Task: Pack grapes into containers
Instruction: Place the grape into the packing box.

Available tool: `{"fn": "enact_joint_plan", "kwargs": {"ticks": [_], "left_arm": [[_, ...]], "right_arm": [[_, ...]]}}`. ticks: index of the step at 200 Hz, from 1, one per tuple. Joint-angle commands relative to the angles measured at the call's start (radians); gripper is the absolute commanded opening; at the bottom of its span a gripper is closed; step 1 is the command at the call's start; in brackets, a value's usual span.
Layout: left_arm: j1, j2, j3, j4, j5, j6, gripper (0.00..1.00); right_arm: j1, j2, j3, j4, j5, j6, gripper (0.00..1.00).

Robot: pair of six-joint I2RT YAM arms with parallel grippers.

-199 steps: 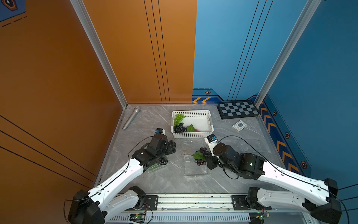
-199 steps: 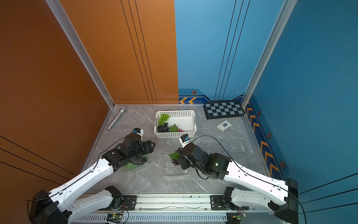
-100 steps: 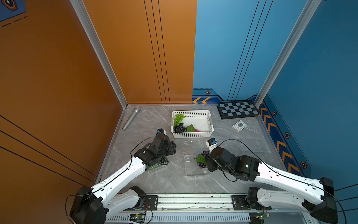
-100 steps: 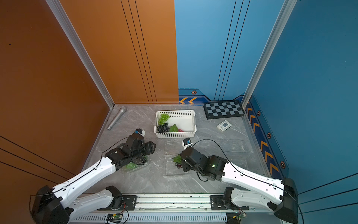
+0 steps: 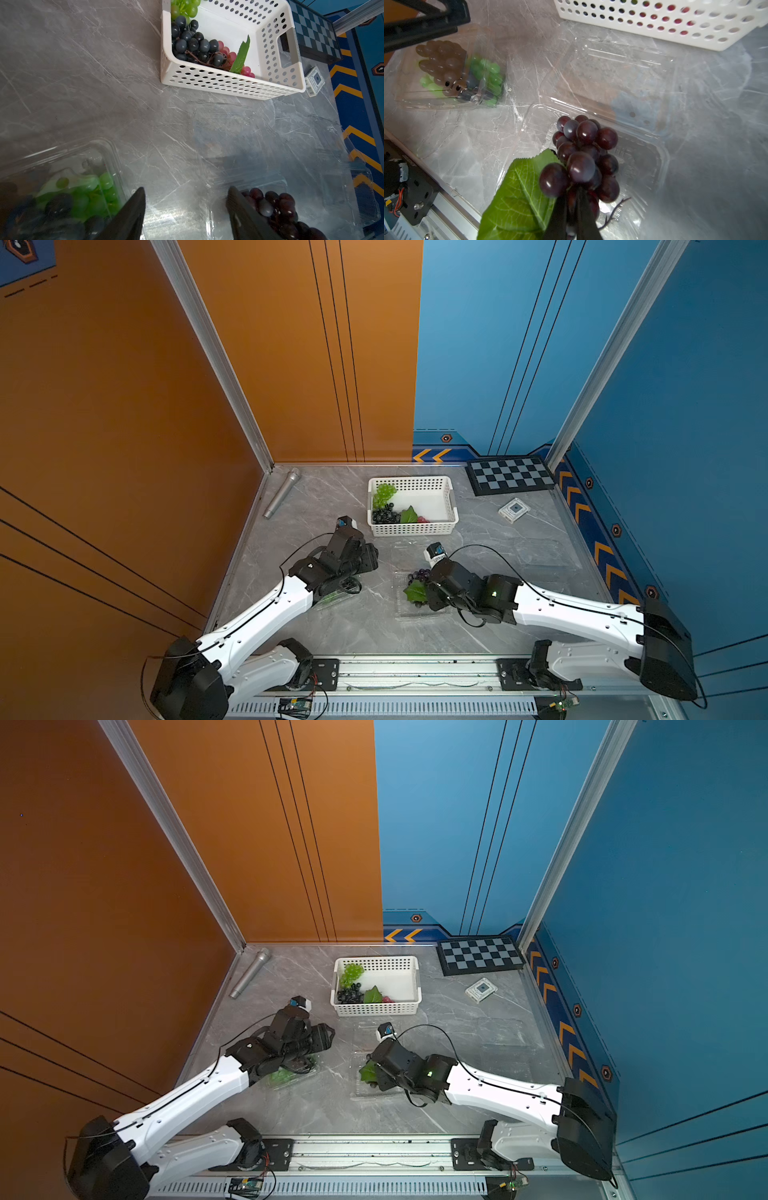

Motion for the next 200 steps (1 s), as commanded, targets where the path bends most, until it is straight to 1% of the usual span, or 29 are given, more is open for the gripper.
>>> {"fn": "enact_joint_plan", "kwargs": {"ticks": [1, 21, 43, 72, 106, 121, 142, 175, 200], "left_arm": [[-0.01, 0.003, 0.02, -0.017, -0.023, -0.002, 0.64], [-0.009, -0.004, 0.015, -0.017, -0.024, 0.0, 0.64], [-0.006, -0.009, 0.011, -0.017, -0.025, 0.0, 0.64], [-0.008, -0.006, 0.01, -0.015, -0.016, 0.003, 0.65], [-0.013, 0.009, 0.009, -0.014, 0.038, 0.034, 0.64], [-0.021, 0.014, 0.003, -0.011, 0.084, 0.051, 0.59], [-0.04, 0.015, -0.013, -0.011, 0.143, 0.07, 0.54], [-0.103, 0.04, -0.014, -0.011, 0.212, 0.082, 0.52], [-0.151, 0.081, 0.005, -0.012, 0.244, 0.089, 0.51]], "right_arm": [[0.005, 0.05, -0.013, 0.115, -0.052, 0.029, 0.01], [0.005, 0.096, -0.015, 0.161, -0.084, 0.037, 0.08], [0.002, 0.139, -0.016, 0.202, -0.116, 0.047, 0.19], [-0.01, 0.155, -0.021, 0.224, -0.148, 0.059, 0.3], [-0.034, 0.143, -0.05, 0.24, -0.174, 0.079, 0.37], [-0.044, 0.13, -0.065, 0.242, -0.178, 0.087, 0.38], [-0.057, 0.113, -0.081, 0.238, -0.175, 0.098, 0.38], [-0.069, 0.084, -0.097, 0.239, -0.169, 0.113, 0.52], [-0.073, 0.055, -0.099, 0.238, -0.17, 0.118, 0.56]]}}
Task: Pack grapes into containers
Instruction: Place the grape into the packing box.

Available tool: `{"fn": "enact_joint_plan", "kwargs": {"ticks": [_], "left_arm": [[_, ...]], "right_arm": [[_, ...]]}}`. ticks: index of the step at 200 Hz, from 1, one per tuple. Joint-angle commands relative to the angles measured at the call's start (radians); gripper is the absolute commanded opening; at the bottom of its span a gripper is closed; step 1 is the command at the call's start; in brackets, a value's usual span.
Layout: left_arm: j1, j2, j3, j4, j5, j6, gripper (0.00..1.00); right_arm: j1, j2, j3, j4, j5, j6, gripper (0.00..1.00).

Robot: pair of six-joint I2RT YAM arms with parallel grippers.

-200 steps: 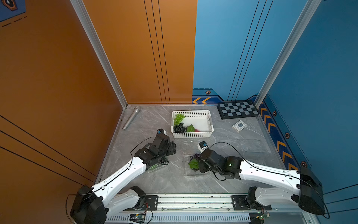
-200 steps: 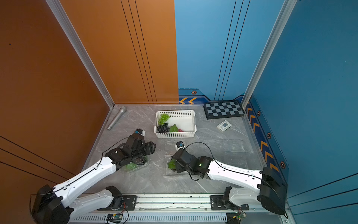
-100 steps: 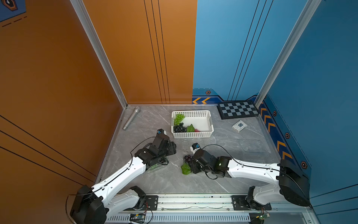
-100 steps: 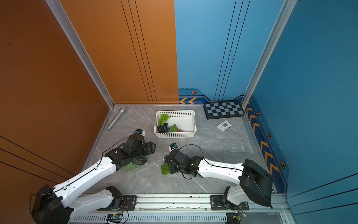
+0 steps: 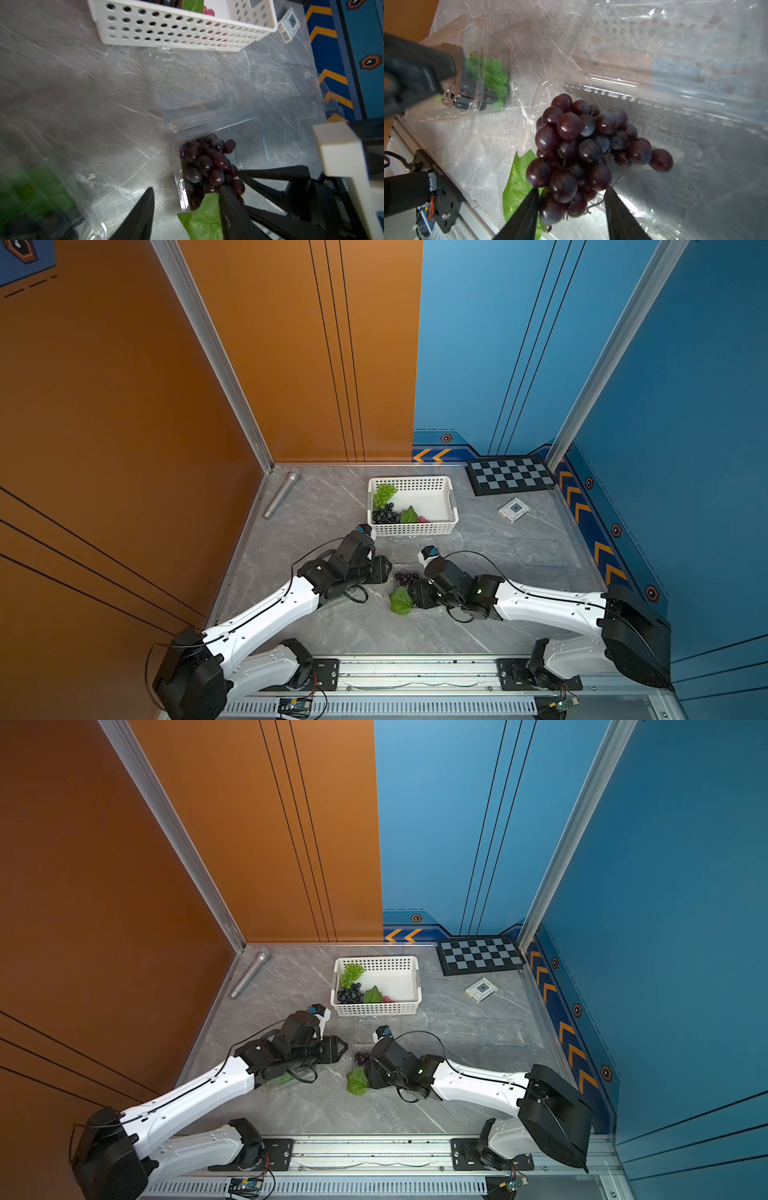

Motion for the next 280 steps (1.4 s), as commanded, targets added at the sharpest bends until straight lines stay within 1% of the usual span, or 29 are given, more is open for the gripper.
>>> {"fn": "enact_joint_plan", "kwargs": {"ticks": [1, 15, 48, 71, 99, 147, 204, 280], "left_arm": [[-0.04, 0.038, 0.006, -0.01, 0.07, 0.031, 0.51], [-0.056, 0.063, 0.013, -0.01, 0.075, 0.031, 0.5], [-0.068, 0.111, 0.024, -0.011, 0.096, 0.031, 0.37], [-0.072, 0.13, 0.035, -0.01, 0.111, 0.028, 0.27], [-0.083, 0.162, 0.063, -0.01, 0.132, 0.03, 0.21], [-0.105, 0.247, 0.112, -0.01, 0.16, 0.034, 0.21], [-0.105, 0.343, 0.145, -0.01, 0.173, 0.028, 0.19], [-0.093, 0.384, 0.161, -0.01, 0.162, 0.022, 0.17]], "right_arm": [[-0.006, -0.044, -0.012, 0.013, 0.002, 0.016, 0.56], [-0.007, -0.065, -0.015, 0.007, 0.009, 0.017, 0.56], [-0.018, -0.106, -0.033, -0.006, 0.026, 0.019, 0.57], [-0.026, -0.108, -0.043, -0.004, 0.024, 0.021, 0.55], [-0.029, -0.105, -0.052, -0.005, 0.033, 0.023, 0.51], [-0.035, -0.106, -0.07, 0.002, 0.039, 0.032, 0.49], [-0.044, -0.129, -0.094, 0.006, 0.042, 0.041, 0.48], [-0.047, -0.145, -0.103, 0.013, 0.045, 0.042, 0.48]]}}
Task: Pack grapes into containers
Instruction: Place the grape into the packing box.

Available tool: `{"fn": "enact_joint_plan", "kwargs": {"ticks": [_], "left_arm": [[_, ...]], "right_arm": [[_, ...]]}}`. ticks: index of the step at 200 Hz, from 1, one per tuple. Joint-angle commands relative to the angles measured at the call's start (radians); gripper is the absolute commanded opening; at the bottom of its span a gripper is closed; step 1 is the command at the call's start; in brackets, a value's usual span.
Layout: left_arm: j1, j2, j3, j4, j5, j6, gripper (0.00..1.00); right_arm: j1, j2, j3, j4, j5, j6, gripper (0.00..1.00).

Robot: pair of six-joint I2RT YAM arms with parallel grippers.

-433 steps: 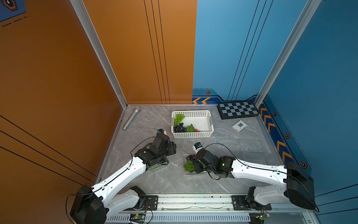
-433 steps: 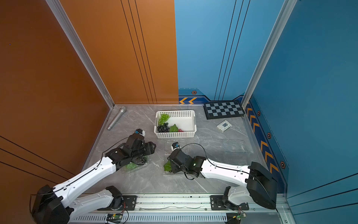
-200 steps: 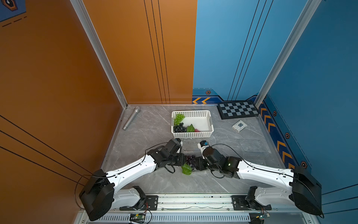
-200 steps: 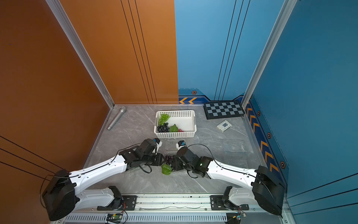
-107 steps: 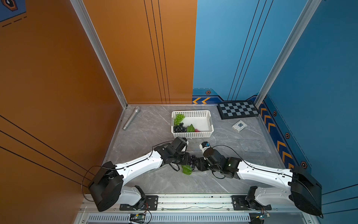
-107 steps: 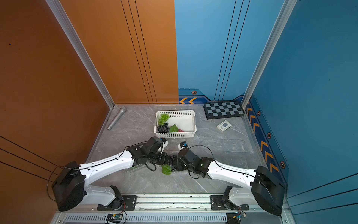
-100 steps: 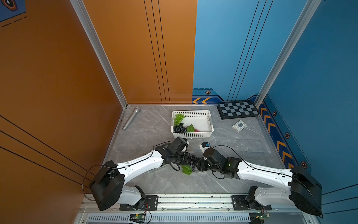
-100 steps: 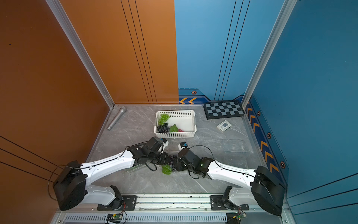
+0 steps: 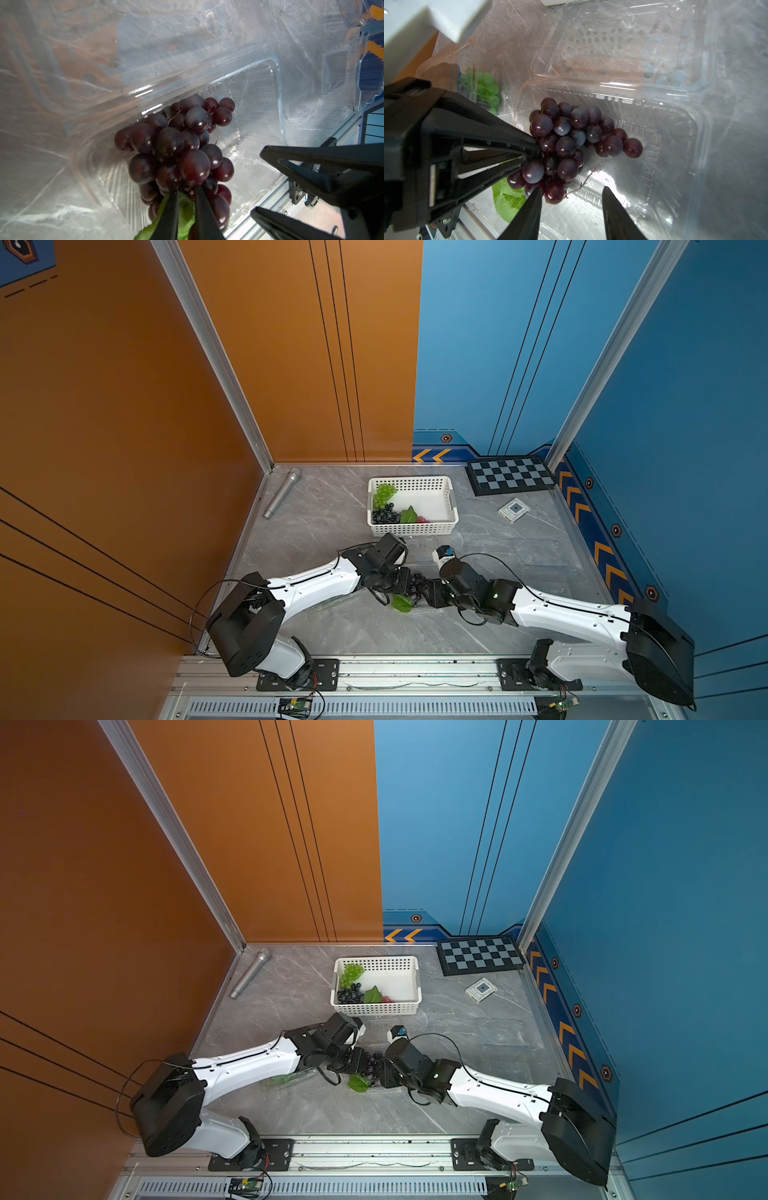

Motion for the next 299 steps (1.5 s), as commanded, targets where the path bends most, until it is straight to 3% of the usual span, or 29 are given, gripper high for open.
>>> {"fn": "enact_joint_plan", "kwargs": {"ticks": [1, 160, 206, 255, 299], "left_arm": [[0.003, 0.034, 0.029, -0.01, 0.006, 0.002, 0.16], [0.009, 0.093, 0.046, -0.046, 0.007, 0.007, 0.19], [0.02, -0.026, 0.053, -0.06, 0.0, -0.025, 0.42], [0.078, -0.147, 0.061, -0.082, -0.021, -0.045, 0.46], [0.157, -0.248, 0.043, -0.08, -0.105, -0.071, 0.49]], "right_arm": [[-0.006, -0.022, -0.007, 0.012, 0.023, 0.01, 0.48], [-0.009, -0.005, 0.006, 0.016, 0.015, 0.008, 0.49], [-0.026, -0.027, 0.019, 0.014, -0.003, 0.001, 0.5], [-0.091, -0.055, 0.075, -0.037, -0.012, -0.061, 0.51], [-0.238, -0.006, 0.243, -0.101, -0.036, -0.218, 0.54]]}}
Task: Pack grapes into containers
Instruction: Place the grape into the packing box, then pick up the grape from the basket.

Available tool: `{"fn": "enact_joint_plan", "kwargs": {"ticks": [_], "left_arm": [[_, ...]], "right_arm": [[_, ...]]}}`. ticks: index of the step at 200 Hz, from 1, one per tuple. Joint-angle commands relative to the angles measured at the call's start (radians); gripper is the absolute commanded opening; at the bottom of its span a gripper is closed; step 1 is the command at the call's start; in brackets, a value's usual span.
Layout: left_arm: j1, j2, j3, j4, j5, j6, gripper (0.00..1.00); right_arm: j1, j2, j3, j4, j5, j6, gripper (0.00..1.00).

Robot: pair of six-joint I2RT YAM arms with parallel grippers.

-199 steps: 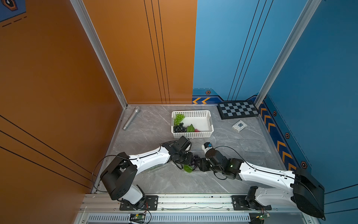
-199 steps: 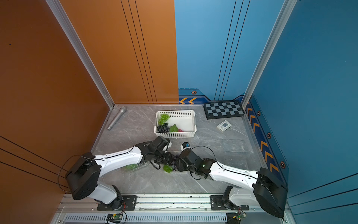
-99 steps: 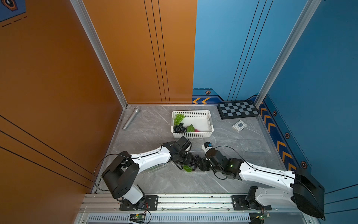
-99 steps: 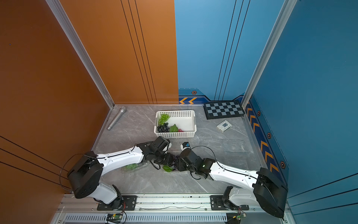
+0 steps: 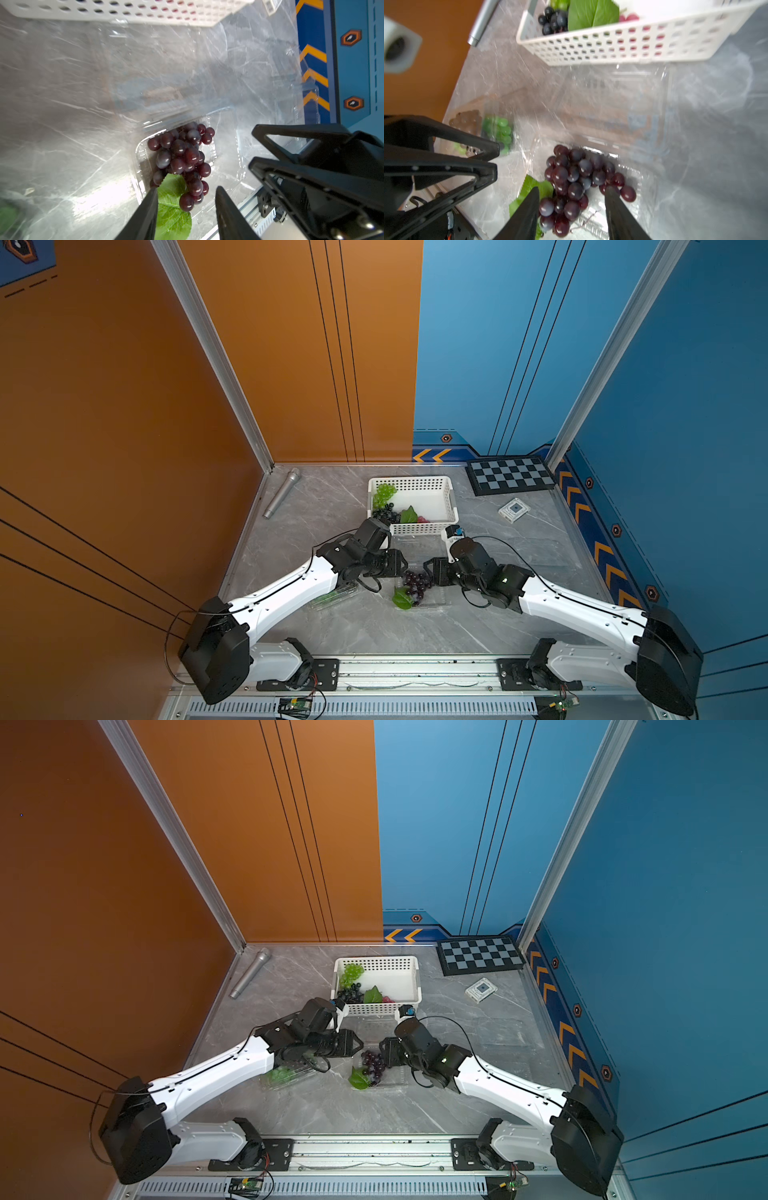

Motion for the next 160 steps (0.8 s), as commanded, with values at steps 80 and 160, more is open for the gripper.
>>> {"fn": "enact_joint_plan", "kwargs": {"ticks": [80, 160], "left_arm": [[0.129, -0.117, -0.074, 0.1, -0.028, -0.092, 0.53], [0.185, -0.099, -0.121, 0.144, 0.023, -0.09, 0.53]], "right_arm": [[-0.37, 0.554, 0.585, -0.147, -0.177, -0.304, 0.56], [-0.377, 0.86, 0.852, -0.334, -0.258, -0.409, 0.6]]}}
